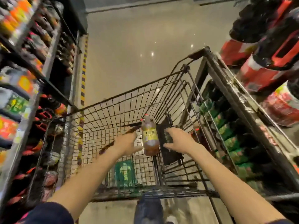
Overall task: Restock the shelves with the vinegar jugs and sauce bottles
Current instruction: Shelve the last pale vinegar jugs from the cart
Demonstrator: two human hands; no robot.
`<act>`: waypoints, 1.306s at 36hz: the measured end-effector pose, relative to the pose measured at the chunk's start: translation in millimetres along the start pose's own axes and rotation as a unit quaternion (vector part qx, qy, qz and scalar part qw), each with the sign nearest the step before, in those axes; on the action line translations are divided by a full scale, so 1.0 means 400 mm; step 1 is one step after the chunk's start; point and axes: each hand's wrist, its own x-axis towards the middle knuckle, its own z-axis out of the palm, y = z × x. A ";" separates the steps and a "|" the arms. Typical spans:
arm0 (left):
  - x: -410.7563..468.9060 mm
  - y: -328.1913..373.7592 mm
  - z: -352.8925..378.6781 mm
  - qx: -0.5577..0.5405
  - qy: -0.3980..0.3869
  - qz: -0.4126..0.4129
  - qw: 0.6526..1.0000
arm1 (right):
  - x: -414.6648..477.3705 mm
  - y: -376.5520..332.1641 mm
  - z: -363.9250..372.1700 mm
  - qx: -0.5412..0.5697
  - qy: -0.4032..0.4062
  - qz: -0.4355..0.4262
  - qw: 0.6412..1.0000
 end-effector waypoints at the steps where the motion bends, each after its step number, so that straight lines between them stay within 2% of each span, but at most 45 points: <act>1: 0.025 -0.006 0.013 -0.012 -0.010 -0.004 1.000 | 0.021 0.005 0.011 0.011 -0.006 0.006 1.000; 6: 0.137 -0.034 0.084 -0.089 -0.059 -0.043 0.993 | 0.106 0.018 0.065 0.082 -0.017 0.041 0.996; 11: 0.242 -0.062 0.158 -0.144 -0.076 -0.096 0.982 | 0.172 0.032 0.121 0.127 -0.040 0.069 0.989; 15: 0.293 -0.041 0.181 -0.283 -0.124 -0.125 0.943 | 0.214 0.045 0.163 0.153 -0.042 0.082 0.984; 21: 0.356 -0.011 0.221 -0.391 -0.145 -0.164 0.894 | 0.254 0.056 0.202 0.183 -0.038 0.103 0.977; 24: 0.382 0.004 0.244 -0.418 -0.156 -0.162 0.880 | 0.265 0.058 0.220 0.158 -0.057 0.106 0.980; 28: 0.421 0.001 0.305 -0.455 -0.131 -0.193 0.859 | 0.287 0.056 0.247 0.138 -0.072 0.103 0.982; 32: 0.428 0.026 0.302 -0.471 -0.114 -0.218 0.847 | 0.308 0.058 0.274 0.147 -0.077 0.102 0.981; 35: 0.444 0.039 0.306 -0.502 -0.099 -0.245 0.823 | 0.316 0.059 0.285 0.153 -0.079 0.107 0.979; 38: 0.450 0.045 0.306 -0.513 -0.083 -0.245 0.818 | 0.322 0.063 0.294 0.164 -0.075 0.120 0.976; 42: 0.450 0.029 0.317 -0.526 -0.086 -0.244 0.810 | 0.325 0.063 0.310 0.178 -0.065 0.126 0.974; 47: 0.453 -0.015 0.331 -0.561 -0.115 -0.249 0.781 | 0.333 0.068 0.313 0.179 -0.069 0.138 0.972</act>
